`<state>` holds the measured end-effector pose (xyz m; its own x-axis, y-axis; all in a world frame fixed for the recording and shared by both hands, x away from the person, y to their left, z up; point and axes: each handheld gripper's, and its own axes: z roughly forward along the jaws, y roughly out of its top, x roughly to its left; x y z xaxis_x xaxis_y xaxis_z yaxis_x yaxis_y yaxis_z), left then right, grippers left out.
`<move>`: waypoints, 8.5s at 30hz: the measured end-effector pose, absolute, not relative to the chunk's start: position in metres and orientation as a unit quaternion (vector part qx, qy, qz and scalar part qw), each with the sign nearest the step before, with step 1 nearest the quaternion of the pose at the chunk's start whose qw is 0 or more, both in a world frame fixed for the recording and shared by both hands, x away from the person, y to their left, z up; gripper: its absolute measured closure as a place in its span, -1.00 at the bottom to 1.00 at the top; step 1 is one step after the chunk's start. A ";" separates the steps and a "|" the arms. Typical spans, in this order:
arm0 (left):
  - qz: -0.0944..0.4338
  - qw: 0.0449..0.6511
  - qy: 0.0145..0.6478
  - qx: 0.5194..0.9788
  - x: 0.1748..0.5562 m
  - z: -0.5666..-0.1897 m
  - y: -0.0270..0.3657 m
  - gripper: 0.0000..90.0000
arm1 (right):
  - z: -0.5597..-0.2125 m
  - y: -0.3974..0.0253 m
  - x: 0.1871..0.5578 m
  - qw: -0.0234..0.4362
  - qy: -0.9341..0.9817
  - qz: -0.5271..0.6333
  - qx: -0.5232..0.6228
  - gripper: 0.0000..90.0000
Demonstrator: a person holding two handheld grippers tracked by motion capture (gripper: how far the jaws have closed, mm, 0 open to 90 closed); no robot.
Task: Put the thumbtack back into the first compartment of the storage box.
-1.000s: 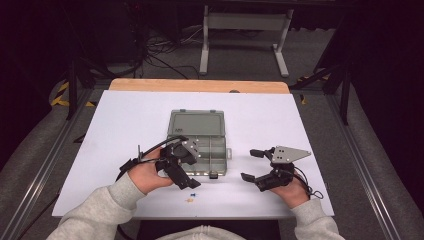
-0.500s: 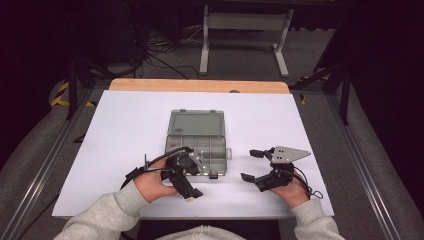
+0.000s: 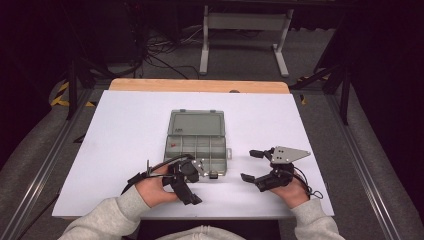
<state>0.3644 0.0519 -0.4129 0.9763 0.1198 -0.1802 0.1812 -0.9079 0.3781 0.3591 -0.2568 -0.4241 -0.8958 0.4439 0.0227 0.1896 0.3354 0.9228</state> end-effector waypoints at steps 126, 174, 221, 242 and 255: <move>0.011 0.211 0.108 0.971 0.406 -0.346 0.082 0.81 | -0.427 -0.255 0.360 0.111 0.812 0.539 0.194 -0.73; 0.034 0.244 0.210 0.946 0.475 -0.335 0.110 0.81 | -0.428 -0.256 0.361 0.107 0.811 0.541 0.195 -0.73; 0.000 0.190 0.245 0.951 0.499 -0.383 0.115 0.81 | -0.428 -0.256 0.361 0.105 0.811 0.541 0.196 -0.74; -0.014 0.168 0.243 0.955 0.498 -0.393 0.114 0.80 | -0.428 -0.255 0.361 0.105 0.812 0.540 0.194 -0.74; 0.007 0.210 0.241 0.948 0.488 -0.374 0.122 0.03 | -0.429 -0.255 0.361 0.105 0.812 0.540 0.195 -0.74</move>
